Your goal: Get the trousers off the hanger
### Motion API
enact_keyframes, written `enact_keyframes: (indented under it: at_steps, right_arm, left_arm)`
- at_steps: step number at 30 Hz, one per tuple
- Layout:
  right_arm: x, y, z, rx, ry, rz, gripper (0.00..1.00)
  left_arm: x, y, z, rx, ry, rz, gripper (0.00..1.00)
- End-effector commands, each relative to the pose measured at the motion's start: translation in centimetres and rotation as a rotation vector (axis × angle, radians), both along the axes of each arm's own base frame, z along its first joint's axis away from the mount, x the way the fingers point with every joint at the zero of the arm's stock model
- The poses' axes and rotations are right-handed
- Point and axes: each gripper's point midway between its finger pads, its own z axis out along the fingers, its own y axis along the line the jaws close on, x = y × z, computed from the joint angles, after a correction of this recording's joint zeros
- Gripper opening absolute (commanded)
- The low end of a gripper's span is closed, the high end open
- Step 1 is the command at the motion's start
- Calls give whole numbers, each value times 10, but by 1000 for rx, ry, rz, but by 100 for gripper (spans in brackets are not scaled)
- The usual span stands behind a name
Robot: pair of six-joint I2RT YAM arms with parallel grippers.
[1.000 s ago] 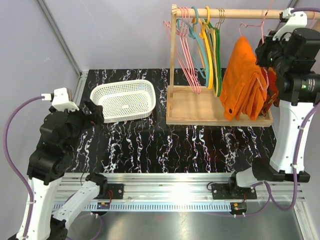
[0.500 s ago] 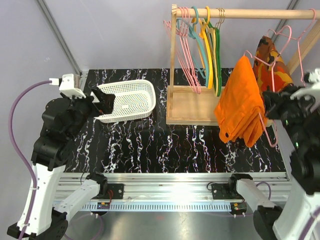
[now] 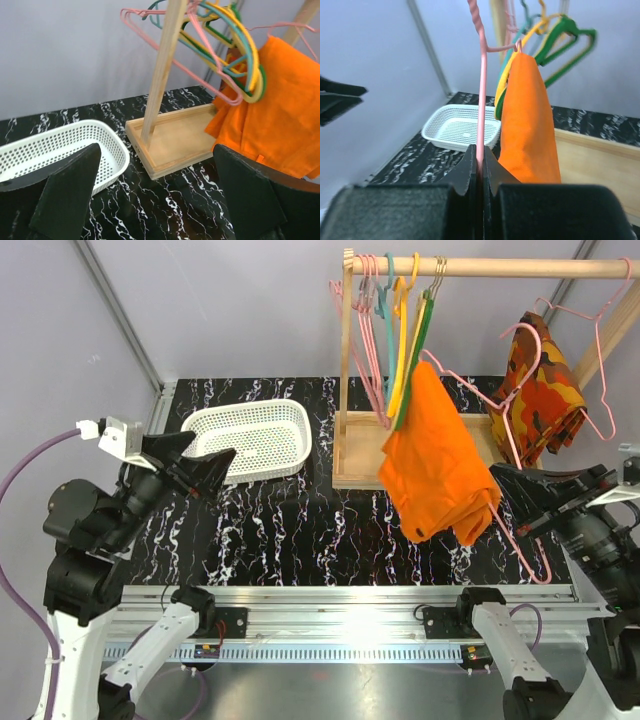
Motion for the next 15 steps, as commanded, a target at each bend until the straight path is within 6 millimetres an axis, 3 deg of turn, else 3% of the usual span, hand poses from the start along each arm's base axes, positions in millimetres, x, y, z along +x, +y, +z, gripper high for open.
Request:
enact_keyframes:
  at_steps: [1, 2, 3, 5, 8, 11, 12, 15]
  right_arm:
    - [-55, 27, 107, 4, -414, 186, 0]
    - [-65, 34, 113, 20, -419, 242, 0]
    - [-55, 39, 116, 28, -397, 283, 0]
    - [-64, 54, 126, 55, -390, 410, 0]
    - [-69, 67, 146, 116, -412, 571, 0]
    - [-52, 73, 158, 175, -413, 669, 0]
    - [-32, 73, 159, 194, -381, 677, 0]
    - [-19, 75, 168, 219, -372, 718, 0]
  left_arm:
    - [-16, -16, 18, 28, -113, -124, 99]
    - [-24, -20, 20, 41, -136, -162, 99]
    - [-28, -22, 22, 42, -150, -181, 99]
    - [-40, -26, 28, 40, -186, -228, 99]
    - [-42, -19, 40, 0, -213, -191, 99]
    - [-37, -14, 51, -18, -207, -148, 99]
    - [-35, -13, 51, -17, -198, -141, 99]
    - [-31, -8, 62, -27, -205, -103, 99]
